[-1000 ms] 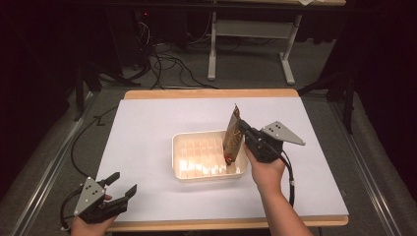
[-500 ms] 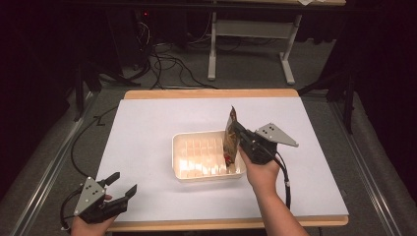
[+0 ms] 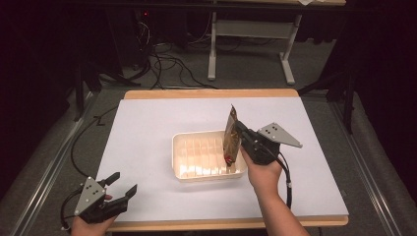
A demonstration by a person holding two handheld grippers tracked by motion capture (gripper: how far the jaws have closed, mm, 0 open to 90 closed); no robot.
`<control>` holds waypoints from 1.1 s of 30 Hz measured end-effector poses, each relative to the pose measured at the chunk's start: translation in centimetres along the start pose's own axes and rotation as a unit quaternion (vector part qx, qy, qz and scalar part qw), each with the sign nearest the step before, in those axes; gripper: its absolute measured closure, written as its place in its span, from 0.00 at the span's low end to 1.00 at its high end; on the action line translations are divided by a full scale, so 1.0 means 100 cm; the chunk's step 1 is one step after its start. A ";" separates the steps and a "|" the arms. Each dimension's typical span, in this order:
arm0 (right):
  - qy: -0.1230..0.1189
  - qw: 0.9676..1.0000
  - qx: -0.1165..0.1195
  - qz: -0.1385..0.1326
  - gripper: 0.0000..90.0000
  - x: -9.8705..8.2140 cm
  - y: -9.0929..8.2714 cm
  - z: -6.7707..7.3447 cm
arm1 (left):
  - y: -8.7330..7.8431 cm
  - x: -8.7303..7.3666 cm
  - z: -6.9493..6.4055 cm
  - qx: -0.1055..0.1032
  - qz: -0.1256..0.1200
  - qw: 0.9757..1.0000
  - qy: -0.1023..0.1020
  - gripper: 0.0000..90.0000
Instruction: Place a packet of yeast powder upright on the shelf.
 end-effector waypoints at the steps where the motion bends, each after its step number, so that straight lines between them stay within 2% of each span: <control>1: 0.003 1.000 -0.001 0.001 1.00 -0.001 0.000 -0.002 | 0.000 0.000 0.000 0.000 0.000 1.000 0.000 0.34; 10: 0.012 1.000 -0.015 0.007 1.00 -0.013 0.001 -0.015 | 0.000 0.000 -0.001 0.000 0.000 1.000 0.000 0.34; 12: 0.014 1.000 -0.016 0.011 1.00 -0.014 0.001 -0.015 | 0.000 0.000 -0.001 0.000 0.000 1.000 0.000 0.34; 13: 0.014 1.000 -0.013 0.022 1.00 -0.018 0.003 -0.015 | 0.000 0.000 -0.001 0.000 0.000 1.000 -0.001 0.34; 14: 0.007 0.999 -0.012 0.031 1.00 -0.027 0.007 -0.014 | 0.000 0.000 0.000 0.000 0.000 1.000 0.000 0.34; 20: 0.012 0.999 -0.006 0.029 1.00 -0.036 0.010 -0.009 | 0.000 0.000 0.000 0.000 0.001 1.000 -0.002 0.34; 24: 0.003 1.000 -0.001 0.031 1.00 -0.036 0.011 -0.006 | 0.000 0.000 0.000 0.000 0.001 1.000 0.000 0.34; 28: -0.004 0.999 0.004 0.038 0.92 -0.033 0.011 -0.003 | 0.000 0.000 0.000 0.000 0.000 1.000 -0.001 0.34; 33: -0.001 0.999 0.015 0.044 0.74 -0.027 0.010 0.000 | 0.001 0.000 0.000 -0.001 0.001 1.000 0.000 0.34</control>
Point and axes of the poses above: each handheld gripper's, and its own axes: y roughly forward along the jaws, x roughly out of its top, z roughly to its left, the point moved 8 cm from there along y, roughly forward along the jaws, and after that the axes turned 1 degree about -z, right-handed, at the moved point
